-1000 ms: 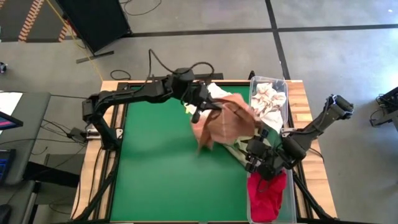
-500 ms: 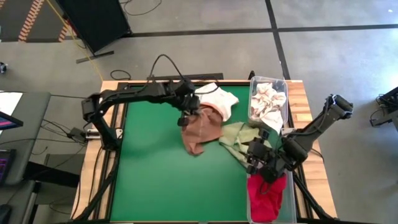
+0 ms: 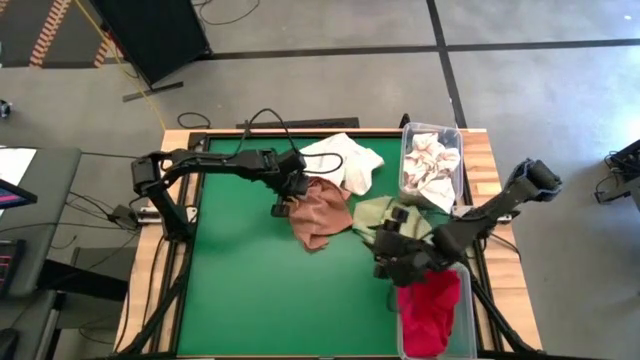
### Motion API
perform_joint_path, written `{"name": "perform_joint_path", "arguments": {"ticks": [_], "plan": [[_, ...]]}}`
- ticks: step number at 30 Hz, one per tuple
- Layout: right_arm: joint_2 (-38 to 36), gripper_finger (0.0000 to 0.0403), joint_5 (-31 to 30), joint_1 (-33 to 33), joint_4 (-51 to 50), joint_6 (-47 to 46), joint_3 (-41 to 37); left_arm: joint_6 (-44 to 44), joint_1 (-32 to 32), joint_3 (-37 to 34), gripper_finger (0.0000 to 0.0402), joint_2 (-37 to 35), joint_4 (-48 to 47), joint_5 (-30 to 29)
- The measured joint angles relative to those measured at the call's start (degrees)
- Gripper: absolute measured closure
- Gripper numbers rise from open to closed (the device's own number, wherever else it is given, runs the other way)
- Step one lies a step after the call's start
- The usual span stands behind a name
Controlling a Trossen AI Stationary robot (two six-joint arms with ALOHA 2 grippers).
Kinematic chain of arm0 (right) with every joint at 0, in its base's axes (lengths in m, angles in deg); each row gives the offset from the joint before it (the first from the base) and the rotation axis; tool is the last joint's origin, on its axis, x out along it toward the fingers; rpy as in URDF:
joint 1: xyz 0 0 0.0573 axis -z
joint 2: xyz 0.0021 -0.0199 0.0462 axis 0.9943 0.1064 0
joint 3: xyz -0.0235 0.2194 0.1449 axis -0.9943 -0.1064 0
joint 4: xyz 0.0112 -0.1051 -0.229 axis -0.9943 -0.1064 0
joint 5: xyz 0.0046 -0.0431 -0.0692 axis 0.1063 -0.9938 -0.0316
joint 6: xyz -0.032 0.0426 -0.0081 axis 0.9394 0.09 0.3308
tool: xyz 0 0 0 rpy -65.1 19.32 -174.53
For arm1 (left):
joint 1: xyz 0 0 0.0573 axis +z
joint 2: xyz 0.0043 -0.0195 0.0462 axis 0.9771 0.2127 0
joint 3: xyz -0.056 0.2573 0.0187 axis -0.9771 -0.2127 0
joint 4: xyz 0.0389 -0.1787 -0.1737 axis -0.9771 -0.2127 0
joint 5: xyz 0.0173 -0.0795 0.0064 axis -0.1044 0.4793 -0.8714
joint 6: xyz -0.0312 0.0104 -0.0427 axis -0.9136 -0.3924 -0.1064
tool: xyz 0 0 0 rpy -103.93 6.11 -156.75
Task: Sort towels by color in basket
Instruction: Put the patterned light brown towel into the top transparent bin
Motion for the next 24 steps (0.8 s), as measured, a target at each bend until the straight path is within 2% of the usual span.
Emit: {"name": "perform_joint_path", "arguments": {"ticks": [5, 15, 19, 24], "plan": [[6.01, 0.0141, 2.45, 5.59, 4.54, 1.75, 0.00, -1.07, -0.02, -4.29, 0.0395, 0.00, 1.69, 0.02], [17.71, 0.0084, 18.20, 16.04, 28.98, 15.70, 0.00, -2.79, -1.42, -9.84, 0.0395, 0.00, 7.15, 0.87], [21.82, 0.0065, 20.17, 19.06, 35.02, 19.68, 0.03, -3.70, -1.91, -10.98, 0.0395, -0.02, 7.71, 1.29], [27.20, 0.0036, 23.60, 22.60, 41.10, 21.63, 0.08, -5.13, -1.96, -11.13, 0.0395, 0.02, 7.54, 4.85]]}}
